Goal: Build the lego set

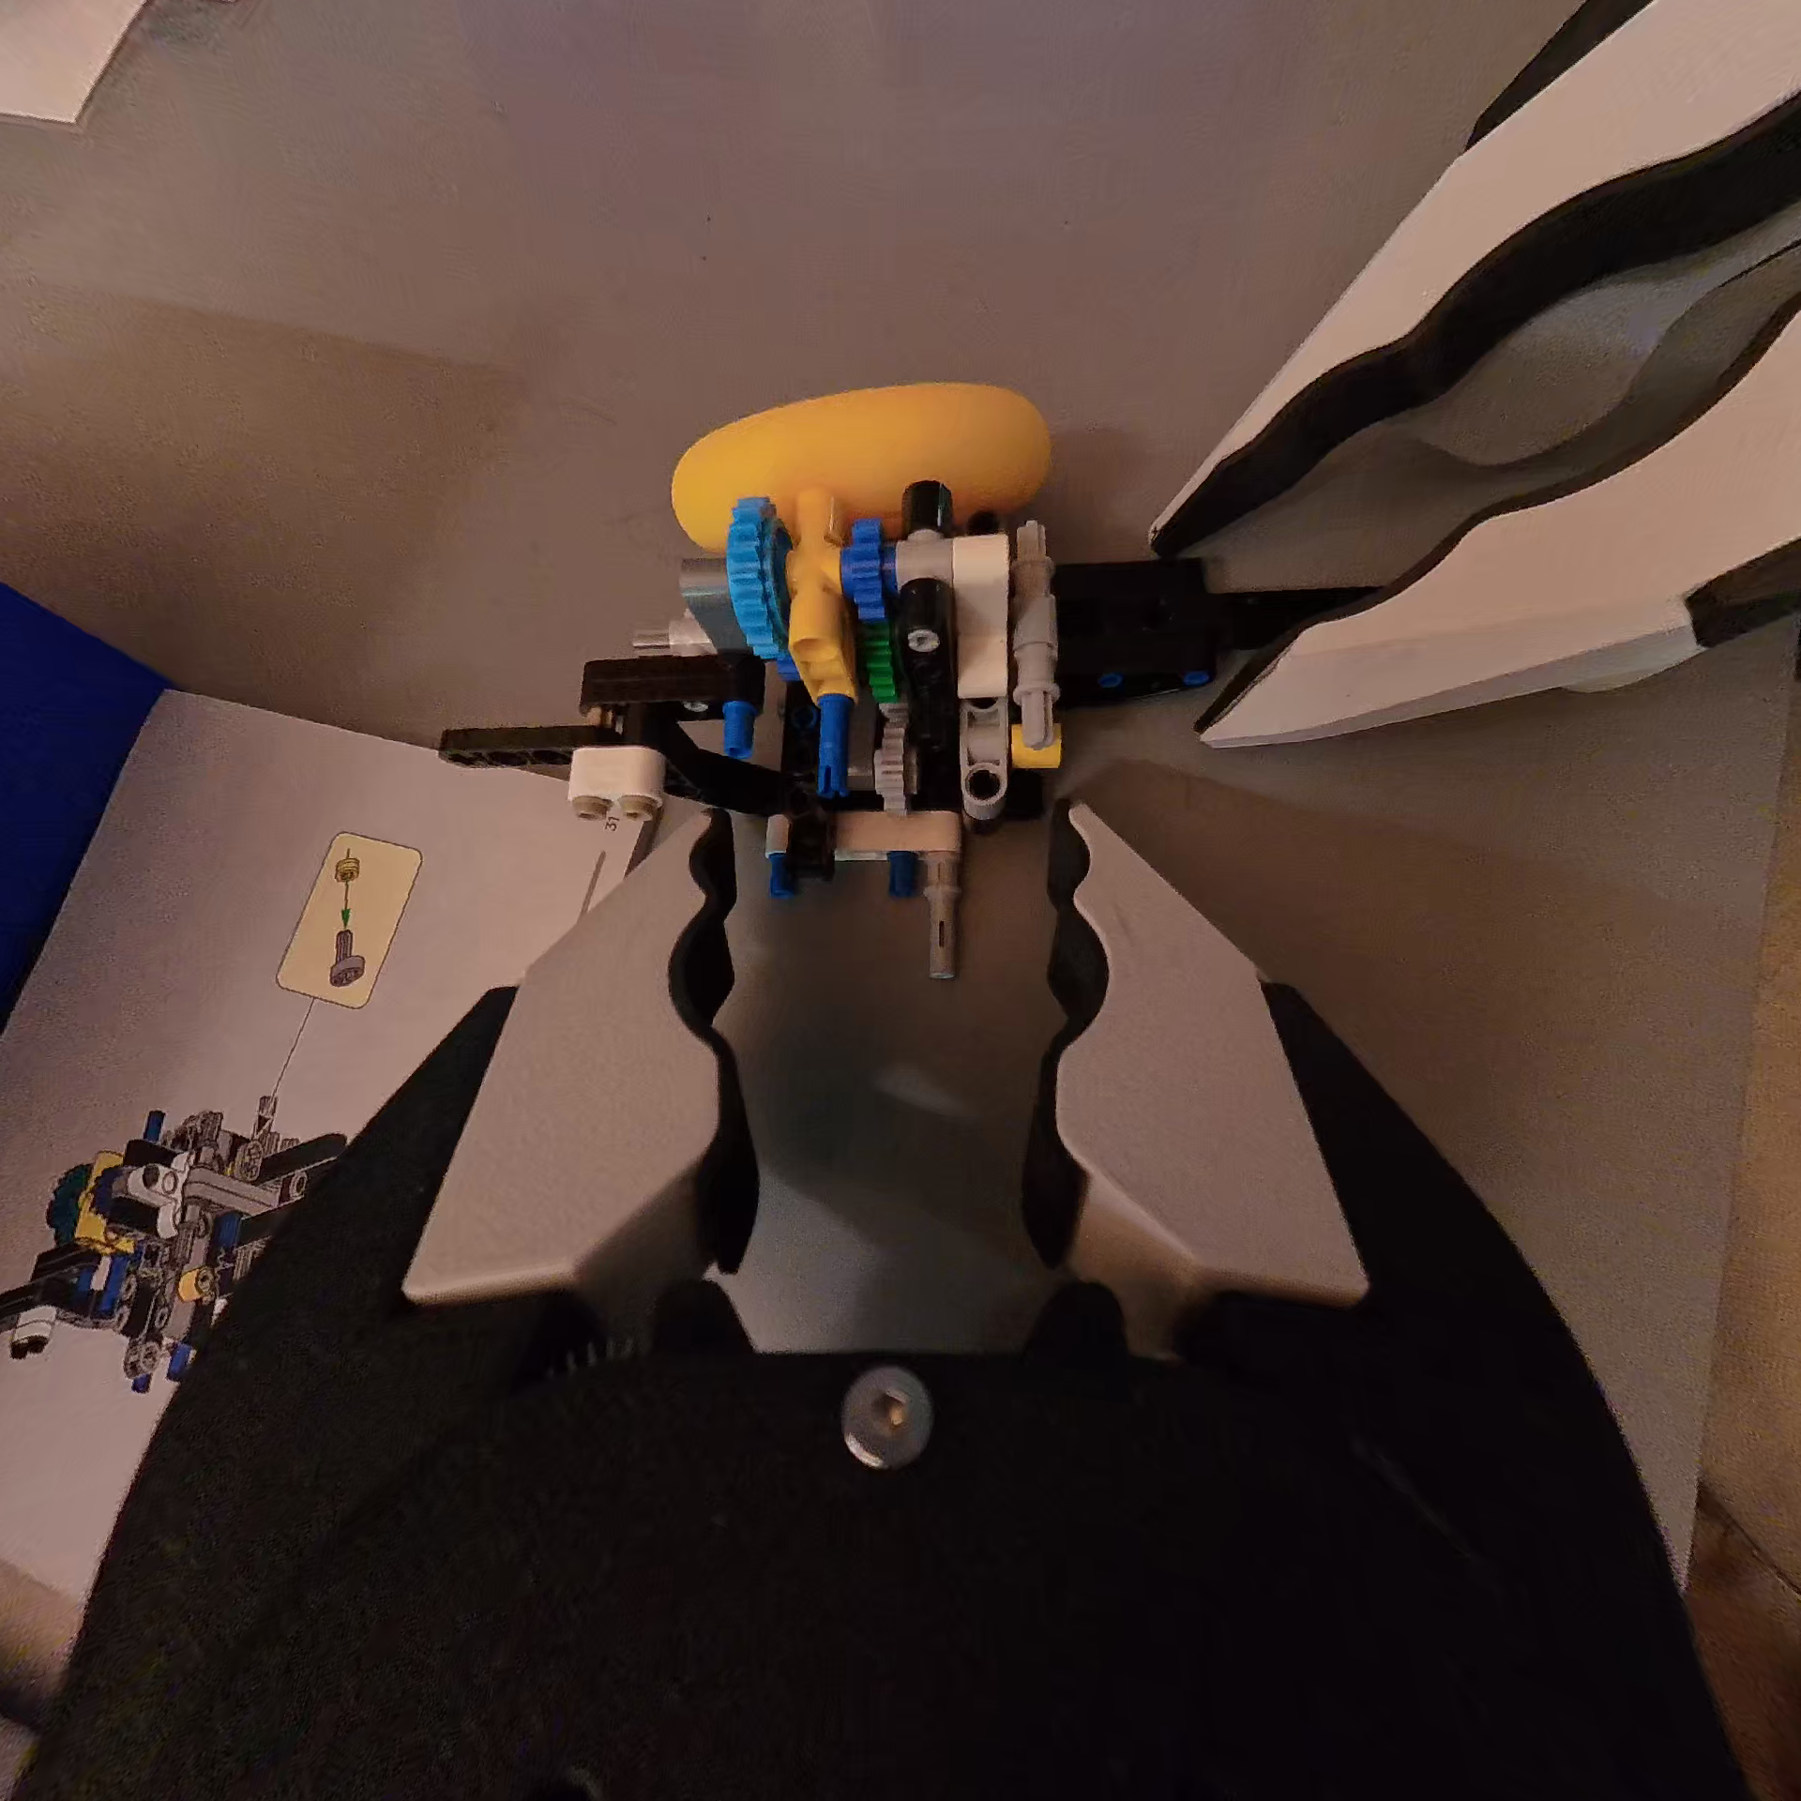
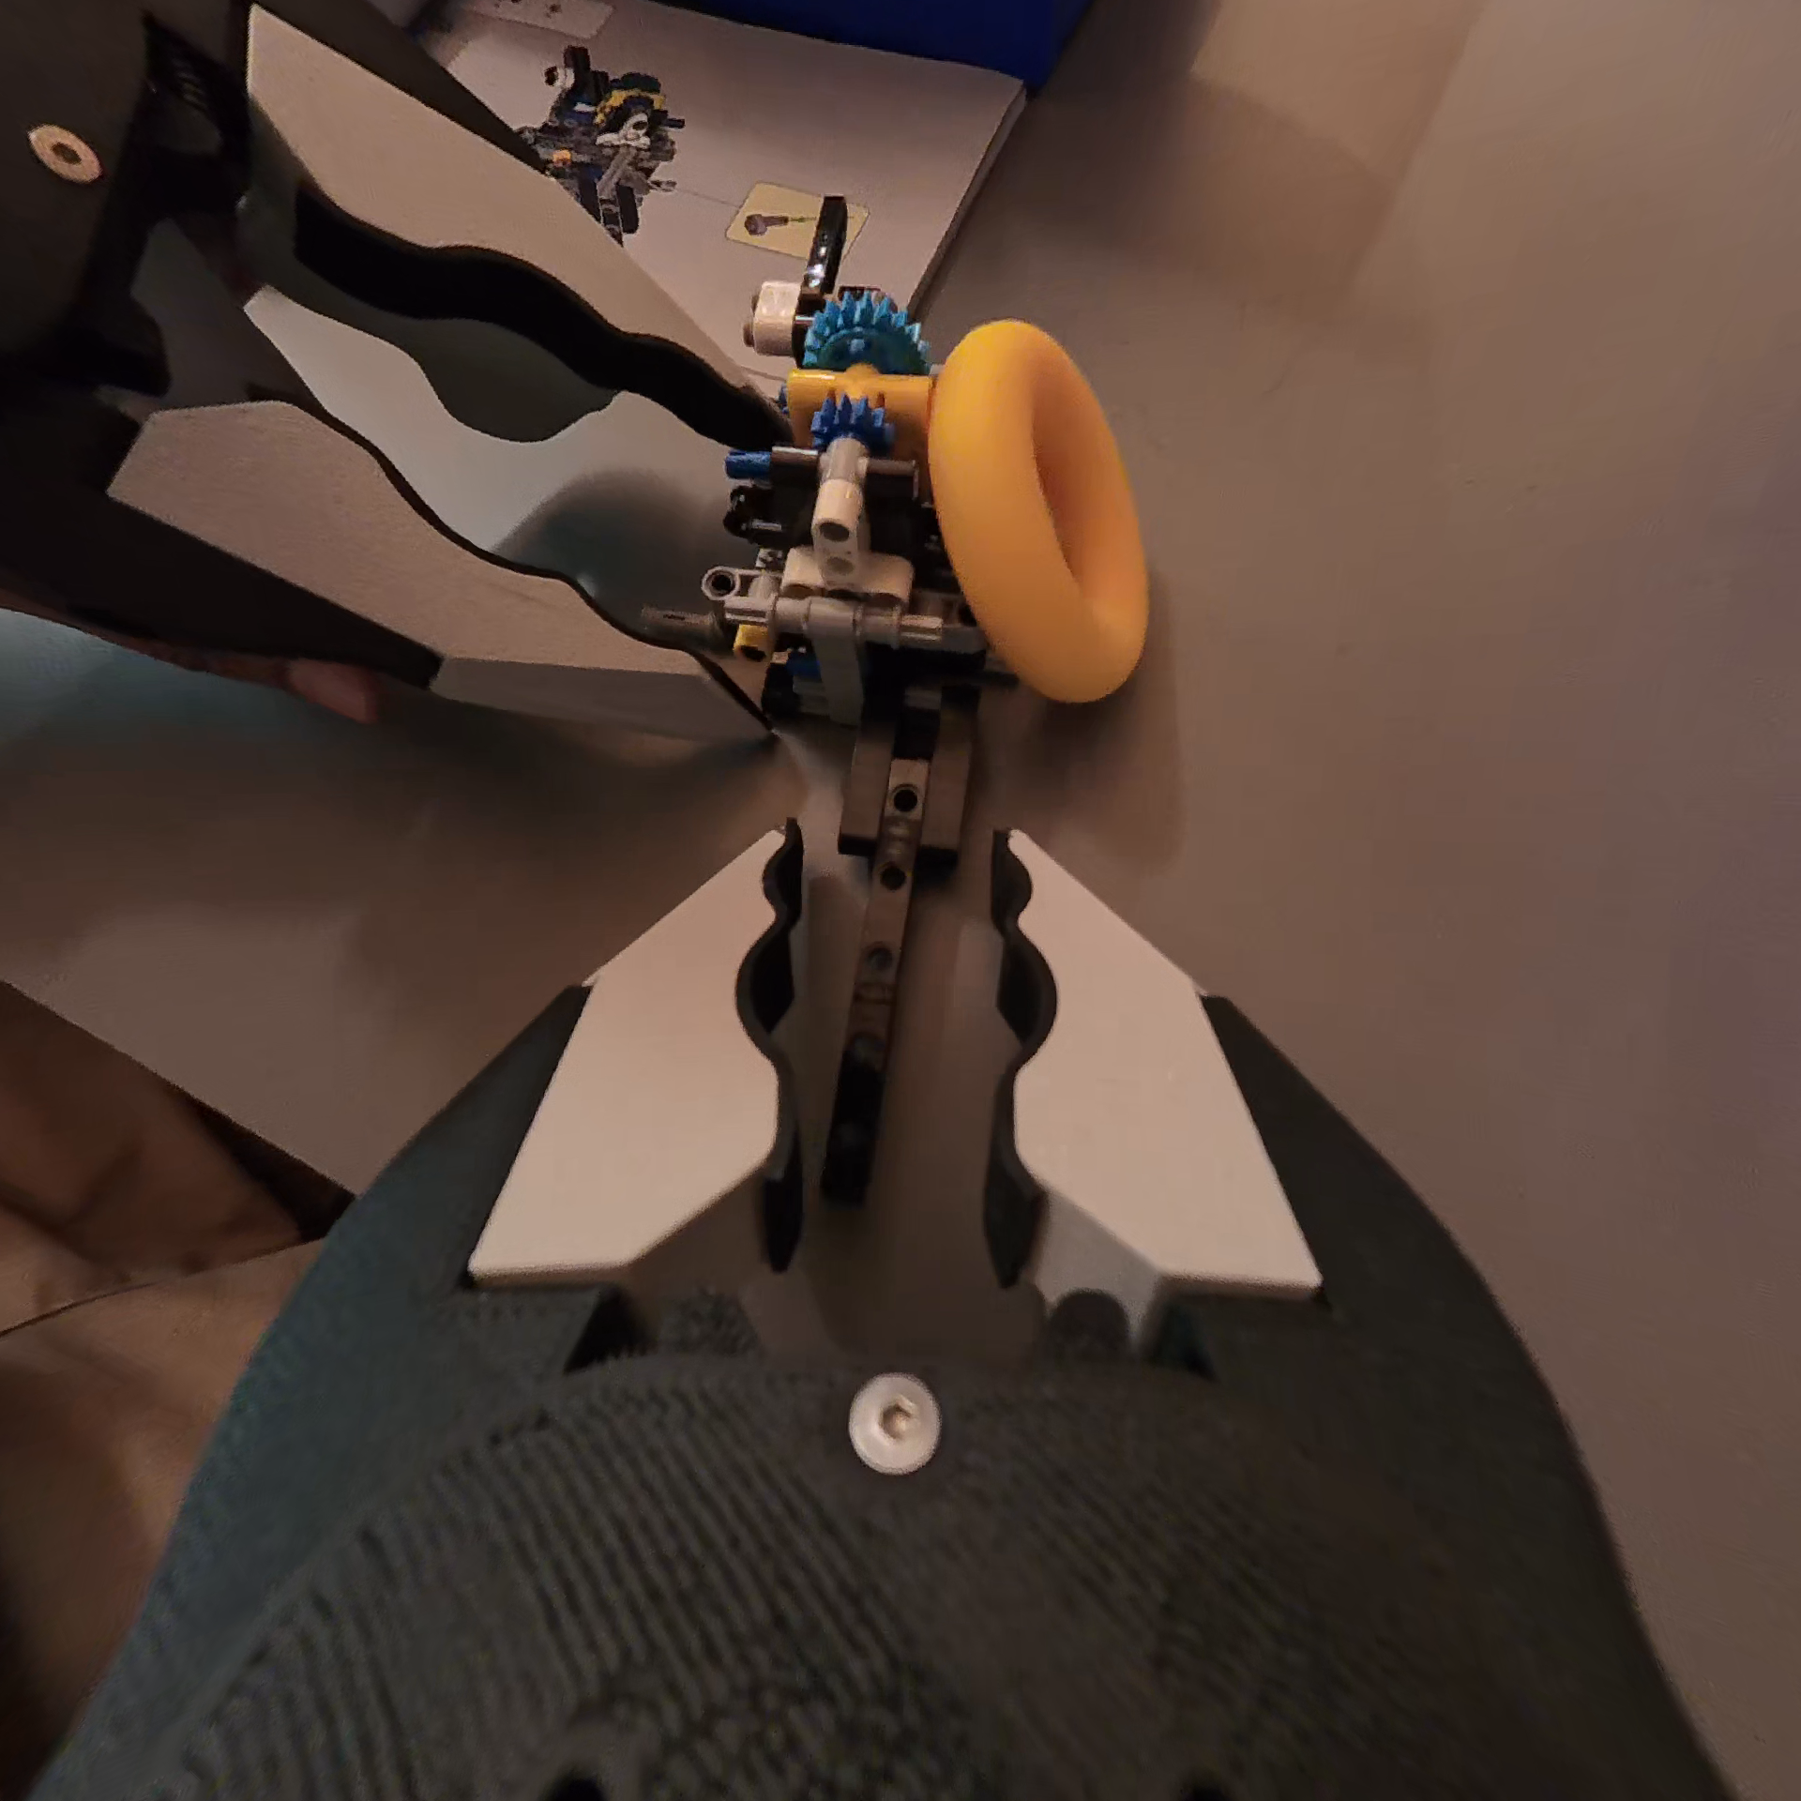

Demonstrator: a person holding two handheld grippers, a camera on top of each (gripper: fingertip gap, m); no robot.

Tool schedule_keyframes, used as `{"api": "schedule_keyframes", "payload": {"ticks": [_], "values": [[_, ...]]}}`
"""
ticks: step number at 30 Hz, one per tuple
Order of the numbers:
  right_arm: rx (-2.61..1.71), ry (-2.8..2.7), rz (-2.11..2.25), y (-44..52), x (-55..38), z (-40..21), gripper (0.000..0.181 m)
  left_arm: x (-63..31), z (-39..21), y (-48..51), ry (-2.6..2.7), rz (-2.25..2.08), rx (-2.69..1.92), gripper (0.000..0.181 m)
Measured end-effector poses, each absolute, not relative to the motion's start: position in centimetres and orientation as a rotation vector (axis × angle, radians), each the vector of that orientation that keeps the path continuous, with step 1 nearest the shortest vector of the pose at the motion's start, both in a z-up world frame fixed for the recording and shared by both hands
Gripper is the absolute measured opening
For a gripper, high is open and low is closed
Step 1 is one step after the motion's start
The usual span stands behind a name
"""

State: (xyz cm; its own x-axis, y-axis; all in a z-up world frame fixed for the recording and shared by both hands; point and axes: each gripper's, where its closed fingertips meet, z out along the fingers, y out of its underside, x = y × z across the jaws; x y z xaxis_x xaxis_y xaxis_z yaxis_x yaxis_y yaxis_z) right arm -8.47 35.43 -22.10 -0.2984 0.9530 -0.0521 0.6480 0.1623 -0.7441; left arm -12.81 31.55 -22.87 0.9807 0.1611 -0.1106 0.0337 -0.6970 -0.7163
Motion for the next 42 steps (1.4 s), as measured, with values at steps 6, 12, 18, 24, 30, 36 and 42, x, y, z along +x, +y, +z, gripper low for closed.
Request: {"api": "schedule_keyframes", "payload": {"ticks": [6, 12, 18, 24, 30, 36, 42], "values": [[-1.503, -2.013, 0.944, 35.4, -8.5, -22.1, 0.04, -12.7, -22.9, 31.5, -0.137, 0.188, -2.339, 0.064], [-1.453, -2.0, 0.993, 34.9, -9.0, -21.6, 0.05, -12.6, -22.9, 31.5, -0.134, 0.179, -2.341, 0.063], [-1.425, -2.011, 0.986, 35.0, -9.4, -21.6, 0.057, -12.6, -23.0, 31.5, -0.139, 0.164, -2.343, 0.064], [-1.244, -1.919, 1.031, 36.4, -9.9, -18.3, 0.05, -12.6, -23.0, 31.5, -0.144, 0.159, -2.344, 0.064], [-1.002, -2.011, 0.994, 36.7, -11.0, -17.9, 0.038, -12.6, -23.0, 31.5, -0.147, 0.151, -2.345, 0.064], [-0.86, -2.059, 0.997, 36.7, -11.9, -17.7, 0.022, -12.6, -23.0, 31.5, -0.146, 0.153, -2.344, 0.064], [-0.856, -2.159, 1.053, 36.7, -12.2, -19.0, 0.022, -12.6, -23.0, 31.5, -0.146, 0.149, -2.345, 0.063]]}}
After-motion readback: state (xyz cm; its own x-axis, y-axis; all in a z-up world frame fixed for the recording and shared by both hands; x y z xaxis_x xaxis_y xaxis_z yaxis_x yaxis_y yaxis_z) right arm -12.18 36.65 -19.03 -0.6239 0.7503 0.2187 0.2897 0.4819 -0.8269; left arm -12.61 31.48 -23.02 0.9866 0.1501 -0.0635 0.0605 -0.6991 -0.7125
